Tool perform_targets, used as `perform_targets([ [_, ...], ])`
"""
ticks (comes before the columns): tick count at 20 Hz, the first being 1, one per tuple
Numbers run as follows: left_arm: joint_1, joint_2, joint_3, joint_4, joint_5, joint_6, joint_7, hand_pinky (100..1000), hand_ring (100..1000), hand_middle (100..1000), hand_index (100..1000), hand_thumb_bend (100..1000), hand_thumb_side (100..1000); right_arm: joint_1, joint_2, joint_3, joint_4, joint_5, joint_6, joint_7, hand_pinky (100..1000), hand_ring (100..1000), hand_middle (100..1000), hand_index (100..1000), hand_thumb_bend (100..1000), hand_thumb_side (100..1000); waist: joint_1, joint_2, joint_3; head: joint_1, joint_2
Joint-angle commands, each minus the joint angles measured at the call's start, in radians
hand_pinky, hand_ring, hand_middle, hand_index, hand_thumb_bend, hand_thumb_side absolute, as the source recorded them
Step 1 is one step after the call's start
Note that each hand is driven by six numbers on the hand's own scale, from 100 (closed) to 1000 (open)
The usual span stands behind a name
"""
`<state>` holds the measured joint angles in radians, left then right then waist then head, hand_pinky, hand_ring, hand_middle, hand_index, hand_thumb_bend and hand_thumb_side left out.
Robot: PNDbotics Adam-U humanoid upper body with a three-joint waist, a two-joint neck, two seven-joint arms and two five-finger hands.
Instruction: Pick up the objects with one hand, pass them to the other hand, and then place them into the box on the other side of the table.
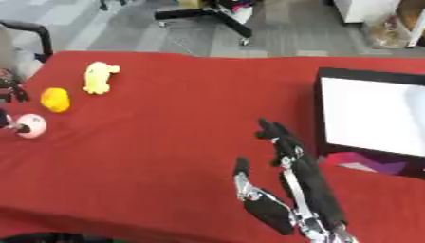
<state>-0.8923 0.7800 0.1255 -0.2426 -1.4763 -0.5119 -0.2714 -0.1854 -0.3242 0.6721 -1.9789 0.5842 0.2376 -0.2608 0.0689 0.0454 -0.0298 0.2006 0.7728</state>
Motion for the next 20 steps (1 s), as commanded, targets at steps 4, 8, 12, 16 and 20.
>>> perform_targets([
  [4,-0.009,0.019,-0.013,0.011,-0.029,0.007,0.020,860,733,744,863,585,510,-0.013,-0.001,-0.005,-0.021,-0.004,-0.001,-0.002,571,1000,788,1000,100,634,0.002,-0.005,-0.001,-0.001,-0.003],
  [8,-0.006,0.014,-0.018,0.021,-0.032,0.004,0.021,856,713,716,834,564,501,-0.015,-0.001,-0.005,-0.021,-0.005,-0.002,-0.001,571,1000,788,1000,100,633,0.002,-0.005,-0.001,-0.002,-0.003],
  [12,-0.005,0.008,-0.019,0.019,-0.026,0.004,0.017,851,690,677,798,529,486,-0.015,-0.001,-0.005,-0.021,-0.005,-0.002,-0.001,571,1000,788,1000,100,634,0.001,-0.004,0.000,-0.003,-0.003],
  [16,-0.006,0.006,-0.016,0.010,-0.024,0.013,0.021,832,649,627,756,449,446,-0.015,0.000,-0.005,-0.021,-0.004,-0.001,-0.002,571,1000,788,1000,100,636,0.001,-0.003,0.001,-0.002,-0.003],
  [20,-0.006,0.005,-0.012,0.001,-0.016,0.019,0.037,805,602,582,714,359,387,-0.015,0.000,-0.006,-0.021,-0.004,-0.001,-0.003,572,1000,789,1000,100,636,0.001,-0.003,0.000,0.000,-0.003],
])
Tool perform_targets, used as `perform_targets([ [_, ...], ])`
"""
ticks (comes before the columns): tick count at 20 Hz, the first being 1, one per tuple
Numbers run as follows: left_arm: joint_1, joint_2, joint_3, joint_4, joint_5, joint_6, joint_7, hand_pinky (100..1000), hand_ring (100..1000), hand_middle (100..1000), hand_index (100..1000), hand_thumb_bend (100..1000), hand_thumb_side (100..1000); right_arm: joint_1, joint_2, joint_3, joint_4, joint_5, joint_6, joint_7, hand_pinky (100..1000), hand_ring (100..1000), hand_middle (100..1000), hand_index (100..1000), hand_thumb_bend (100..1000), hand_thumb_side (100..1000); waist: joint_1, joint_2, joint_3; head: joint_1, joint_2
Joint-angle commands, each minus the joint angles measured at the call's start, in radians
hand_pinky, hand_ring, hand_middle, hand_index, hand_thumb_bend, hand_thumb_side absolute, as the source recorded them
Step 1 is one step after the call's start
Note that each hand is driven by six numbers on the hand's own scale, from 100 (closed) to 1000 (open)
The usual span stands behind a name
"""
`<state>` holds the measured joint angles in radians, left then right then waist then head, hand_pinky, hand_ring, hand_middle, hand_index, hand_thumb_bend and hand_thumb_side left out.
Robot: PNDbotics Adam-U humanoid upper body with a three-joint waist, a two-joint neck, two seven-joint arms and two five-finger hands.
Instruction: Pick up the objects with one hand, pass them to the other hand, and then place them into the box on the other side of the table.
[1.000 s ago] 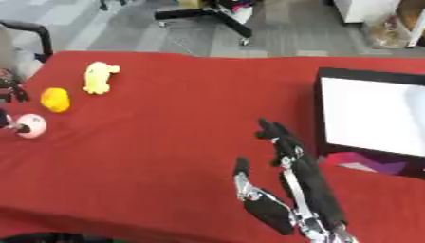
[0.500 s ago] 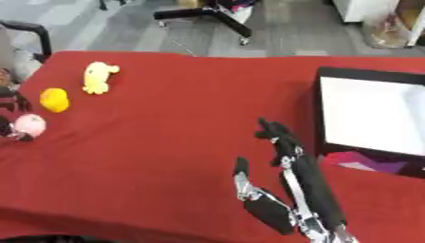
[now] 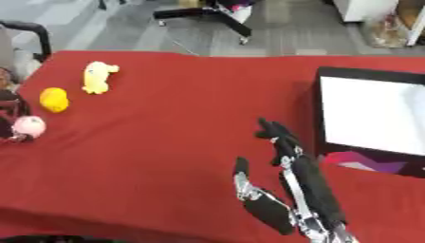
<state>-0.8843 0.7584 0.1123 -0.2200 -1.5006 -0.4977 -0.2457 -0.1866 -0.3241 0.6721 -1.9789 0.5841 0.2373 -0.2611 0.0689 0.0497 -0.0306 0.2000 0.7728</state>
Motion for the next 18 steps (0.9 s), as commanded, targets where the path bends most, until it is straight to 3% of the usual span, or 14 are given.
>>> perform_targets([
  [1,-0.014,0.027,0.002,-0.024,0.009,0.006,0.018,800,593,572,705,347,379,-0.014,0.000,-0.006,-0.021,-0.003,-0.001,-0.003,572,1000,788,1000,100,637,0.002,-0.007,0.001,0.001,-0.003],
  [8,-0.014,0.029,0.015,-0.039,0.043,0.003,0.086,722,465,428,539,227,304,-0.014,0.002,-0.005,-0.021,-0.004,0.000,-0.006,572,1000,789,1000,100,645,0.002,-0.006,0.000,-0.002,-0.003],
  [13,-0.011,0.034,0.020,-0.050,0.068,-0.005,0.127,692,431,379,485,214,291,-0.014,0.002,-0.005,-0.021,-0.004,0.000,-0.007,572,1000,789,1000,100,647,0.003,-0.005,0.000,-0.004,-0.003],
  [18,-0.007,0.040,0.032,-0.078,0.104,-0.027,0.142,679,419,352,438,145,278,-0.013,0.003,-0.005,-0.021,-0.004,0.000,-0.007,572,1000,789,1000,100,647,0.002,-0.006,0.001,-0.011,-0.003],
])
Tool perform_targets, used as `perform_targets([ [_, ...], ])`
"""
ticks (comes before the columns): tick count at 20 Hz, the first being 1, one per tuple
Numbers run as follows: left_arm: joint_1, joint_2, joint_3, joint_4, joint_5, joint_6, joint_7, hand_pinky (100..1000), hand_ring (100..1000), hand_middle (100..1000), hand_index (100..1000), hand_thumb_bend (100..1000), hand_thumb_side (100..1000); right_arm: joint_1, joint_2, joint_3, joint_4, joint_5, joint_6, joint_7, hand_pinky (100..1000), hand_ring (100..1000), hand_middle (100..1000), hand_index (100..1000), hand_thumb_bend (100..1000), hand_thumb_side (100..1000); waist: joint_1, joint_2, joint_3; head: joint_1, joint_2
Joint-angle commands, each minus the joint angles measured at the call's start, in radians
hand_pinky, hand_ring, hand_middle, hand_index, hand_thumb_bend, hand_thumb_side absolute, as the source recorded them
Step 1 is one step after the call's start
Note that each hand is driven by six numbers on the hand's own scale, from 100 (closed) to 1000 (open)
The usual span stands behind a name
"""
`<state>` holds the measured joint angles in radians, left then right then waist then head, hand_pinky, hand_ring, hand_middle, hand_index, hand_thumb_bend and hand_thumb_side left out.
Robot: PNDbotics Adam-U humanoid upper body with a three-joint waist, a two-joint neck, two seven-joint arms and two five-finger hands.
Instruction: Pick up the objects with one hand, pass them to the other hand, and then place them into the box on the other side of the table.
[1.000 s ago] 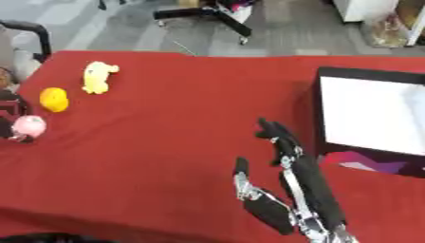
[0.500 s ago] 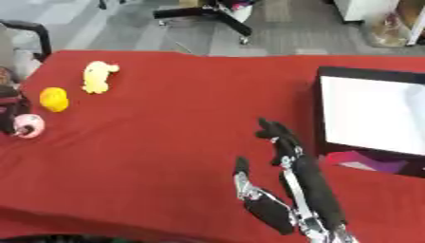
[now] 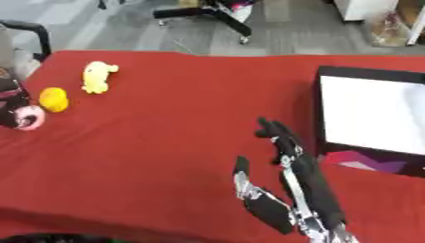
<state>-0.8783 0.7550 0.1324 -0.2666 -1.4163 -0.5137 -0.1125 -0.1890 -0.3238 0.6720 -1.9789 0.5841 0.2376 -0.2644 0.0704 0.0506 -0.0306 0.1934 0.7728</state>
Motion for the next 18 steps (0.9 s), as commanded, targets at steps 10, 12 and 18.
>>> perform_targets([
  [10,0.003,0.042,0.080,-0.222,0.148,-0.118,-0.052,663,406,323,400,100,245,-0.010,0.004,-0.006,-0.021,-0.004,0.001,-0.006,572,1000,789,1000,100,647,-0.001,-0.006,0.008,-0.072,-0.003],
  [12,0.010,0.039,0.094,-0.273,0.192,-0.142,-0.077,661,405,321,399,100,244,-0.009,0.004,-0.007,-0.021,-0.004,0.002,-0.006,572,1000,789,1000,100,645,-0.001,-0.006,0.009,-0.099,-0.003],
  [18,0.030,0.025,0.121,-0.403,0.355,-0.204,-0.168,649,401,314,396,100,244,-0.010,0.003,-0.007,-0.021,-0.003,0.002,-0.006,573,1000,789,1000,100,647,-0.002,-0.005,0.011,-0.163,-0.003],
])
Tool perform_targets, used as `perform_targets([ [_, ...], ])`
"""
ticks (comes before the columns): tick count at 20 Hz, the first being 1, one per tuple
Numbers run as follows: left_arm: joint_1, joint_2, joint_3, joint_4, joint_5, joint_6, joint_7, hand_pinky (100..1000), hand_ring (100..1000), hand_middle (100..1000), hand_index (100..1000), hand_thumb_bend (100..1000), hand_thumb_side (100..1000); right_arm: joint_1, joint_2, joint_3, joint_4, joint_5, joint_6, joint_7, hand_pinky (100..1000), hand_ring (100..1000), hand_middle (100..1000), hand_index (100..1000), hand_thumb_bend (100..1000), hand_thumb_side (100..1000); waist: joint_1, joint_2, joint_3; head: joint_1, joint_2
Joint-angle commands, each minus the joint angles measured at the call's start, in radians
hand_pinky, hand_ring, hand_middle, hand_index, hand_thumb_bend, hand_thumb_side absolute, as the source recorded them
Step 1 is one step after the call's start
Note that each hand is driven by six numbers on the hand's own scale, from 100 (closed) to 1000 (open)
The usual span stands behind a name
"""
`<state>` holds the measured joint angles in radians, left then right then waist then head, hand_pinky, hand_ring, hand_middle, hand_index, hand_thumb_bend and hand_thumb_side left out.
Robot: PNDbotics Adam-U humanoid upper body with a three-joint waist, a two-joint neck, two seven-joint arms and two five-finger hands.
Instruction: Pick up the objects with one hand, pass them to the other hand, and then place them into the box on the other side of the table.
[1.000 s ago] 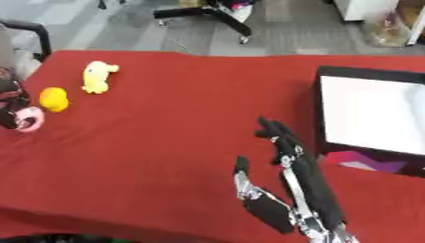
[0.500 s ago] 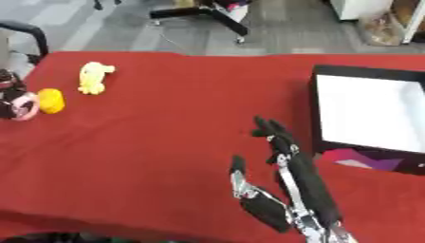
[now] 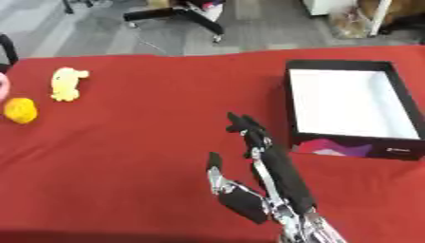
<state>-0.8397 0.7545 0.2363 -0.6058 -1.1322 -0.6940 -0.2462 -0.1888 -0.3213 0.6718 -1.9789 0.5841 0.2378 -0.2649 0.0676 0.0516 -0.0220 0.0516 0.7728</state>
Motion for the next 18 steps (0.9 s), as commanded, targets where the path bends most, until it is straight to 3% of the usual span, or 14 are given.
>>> perform_targets([
  [1,-0.005,0.021,0.018,-0.084,0.108,-0.035,-0.052,644,399,312,395,100,244,-0.011,0.001,-0.007,-0.021,-0.003,0.002,-0.005,573,1000,789,1000,100,644,0.000,-0.006,0.003,-0.028,-0.003],
  [2,-0.002,0.015,0.019,-0.105,0.150,-0.048,-0.070,639,397,310,395,100,367,-0.011,0.001,-0.008,-0.021,-0.002,0.001,-0.005,573,1000,789,1000,100,651,0.000,-0.005,0.003,-0.034,-0.003],
  [3,0.002,0.008,0.019,-0.128,0.195,-0.063,-0.089,636,396,308,395,100,246,-0.012,0.001,-0.008,-0.021,-0.002,0.001,-0.005,573,1000,789,1000,100,643,-0.001,-0.005,0.003,-0.039,-0.003],
  [10,0.039,-0.070,-0.007,-0.311,0.499,-0.119,-0.234,624,393,305,395,100,259,-0.020,-0.001,-0.007,-0.021,0.002,-0.005,-0.006,575,1000,787,1000,100,625,-0.008,-0.003,0.007,-0.072,-0.003],
  [18,0.095,-0.212,-0.039,-0.511,0.786,-0.093,-0.435,601,384,295,390,100,288,-0.056,-0.025,-0.006,-0.021,0.030,-0.006,-0.006,581,1000,785,1000,100,555,-0.019,0.002,0.011,-0.119,-0.003],
])
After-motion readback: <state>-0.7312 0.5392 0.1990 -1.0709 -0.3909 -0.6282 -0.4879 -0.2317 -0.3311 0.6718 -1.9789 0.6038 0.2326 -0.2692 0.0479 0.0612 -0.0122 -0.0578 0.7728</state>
